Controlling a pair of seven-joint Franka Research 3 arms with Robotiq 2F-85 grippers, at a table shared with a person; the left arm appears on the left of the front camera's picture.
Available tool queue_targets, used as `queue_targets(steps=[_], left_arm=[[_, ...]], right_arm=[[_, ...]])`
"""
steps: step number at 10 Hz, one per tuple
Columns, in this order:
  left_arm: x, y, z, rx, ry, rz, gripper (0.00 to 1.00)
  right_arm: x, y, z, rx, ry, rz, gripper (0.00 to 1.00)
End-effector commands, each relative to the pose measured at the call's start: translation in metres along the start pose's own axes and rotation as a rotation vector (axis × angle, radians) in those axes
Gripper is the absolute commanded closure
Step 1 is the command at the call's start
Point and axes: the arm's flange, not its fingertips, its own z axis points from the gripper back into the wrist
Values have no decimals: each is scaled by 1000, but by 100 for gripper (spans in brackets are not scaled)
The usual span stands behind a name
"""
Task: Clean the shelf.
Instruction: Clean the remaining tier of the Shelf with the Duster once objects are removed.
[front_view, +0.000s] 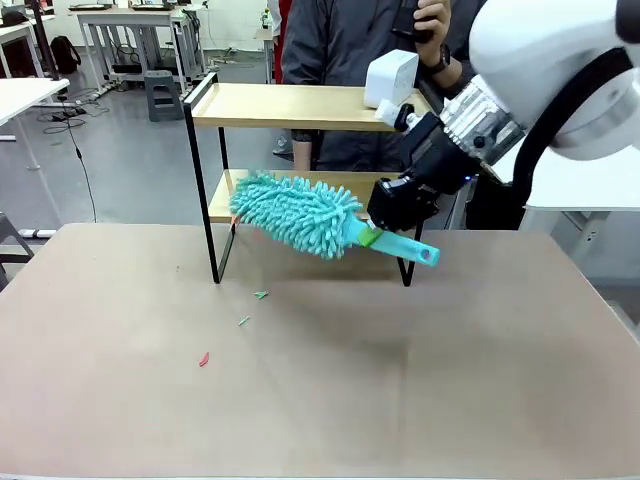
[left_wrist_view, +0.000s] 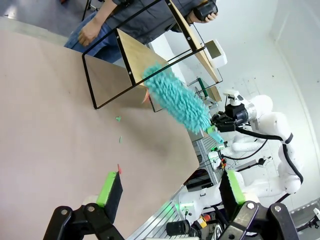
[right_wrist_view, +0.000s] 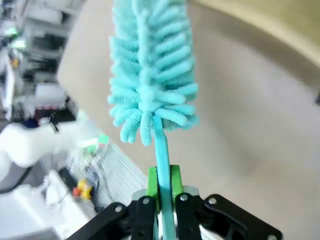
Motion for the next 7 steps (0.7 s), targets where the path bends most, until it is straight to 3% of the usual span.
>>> queue_targets(steps=[1, 2, 5, 7], left_arm=[[1, -2, -1, -13, -13, -20, 0], [1, -2, -1, -13, -13, -20, 0], [1, -2, -1, -13, -13, -20, 0], [1, -2, -1, -13, -13, -20, 0]], right_arm=[[-30, -14, 36, 132, 175, 170, 88], [-56, -19, 57, 209, 214, 232, 88], [-131, -50, 104, 417, 86, 212, 88], [-217, -55, 149, 492, -33, 255, 88]])
